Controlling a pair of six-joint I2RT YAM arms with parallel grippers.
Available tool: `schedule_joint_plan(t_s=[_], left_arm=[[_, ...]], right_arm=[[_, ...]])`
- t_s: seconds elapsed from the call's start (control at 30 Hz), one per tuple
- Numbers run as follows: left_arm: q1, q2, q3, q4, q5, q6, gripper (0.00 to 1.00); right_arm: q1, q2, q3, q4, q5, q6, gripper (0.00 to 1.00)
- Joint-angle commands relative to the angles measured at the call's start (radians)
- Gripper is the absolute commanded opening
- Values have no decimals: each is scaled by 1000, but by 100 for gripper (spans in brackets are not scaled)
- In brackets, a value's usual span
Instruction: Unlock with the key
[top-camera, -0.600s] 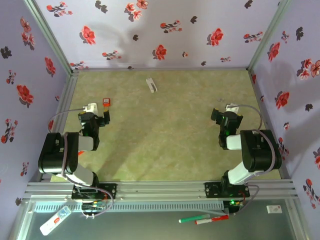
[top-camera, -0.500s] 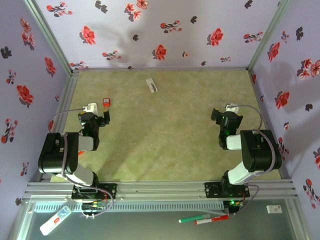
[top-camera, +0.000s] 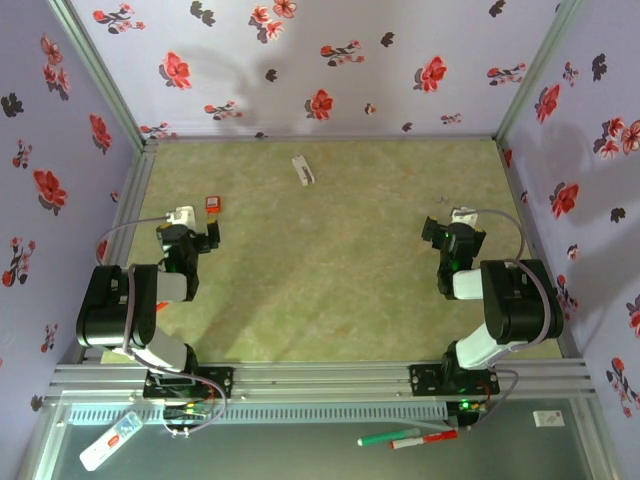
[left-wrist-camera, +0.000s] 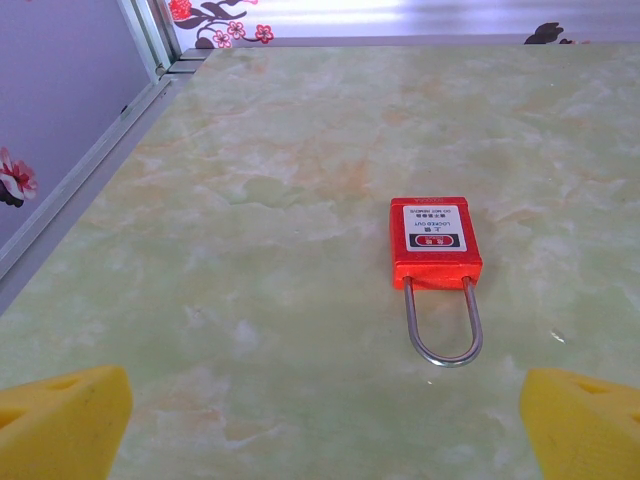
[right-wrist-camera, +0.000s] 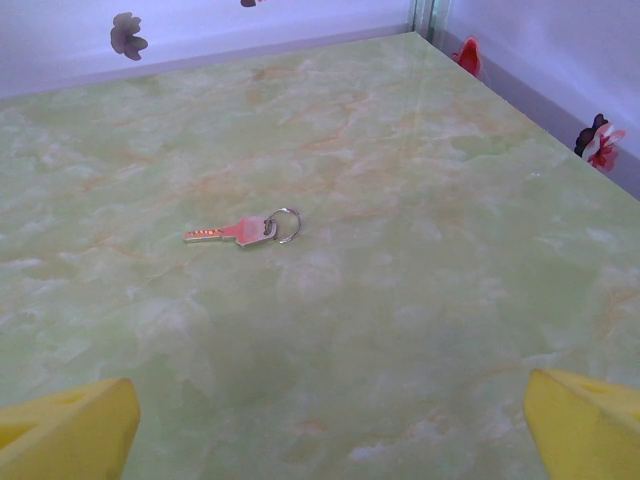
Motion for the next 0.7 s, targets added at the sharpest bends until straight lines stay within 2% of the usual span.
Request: schedule_joint_plan(t_s=[0.0,0.37,0.47,0.5,0.57,0.67], left_arm=[[8,-1,17,7,-2,0,100],[8,-2,17,7,-2,1,100],[4,-15,8,17,11,12,100],[-12,-43,0,11,16,32,100],[-42,-120,-10,-41,12,73,100],[-106,-243,35,-214,-84,100,100]], right_arm=[[2,0,13,13,-4,-7,99],[2,-1,13,14,-4,-7,99],[15,-36,16,-5,-41,-46,99],[39,-91,29,-90,-14,-64,99],[70,-223,119,-372,52,-45,99],[79,-373,259,-726,69,20,99]])
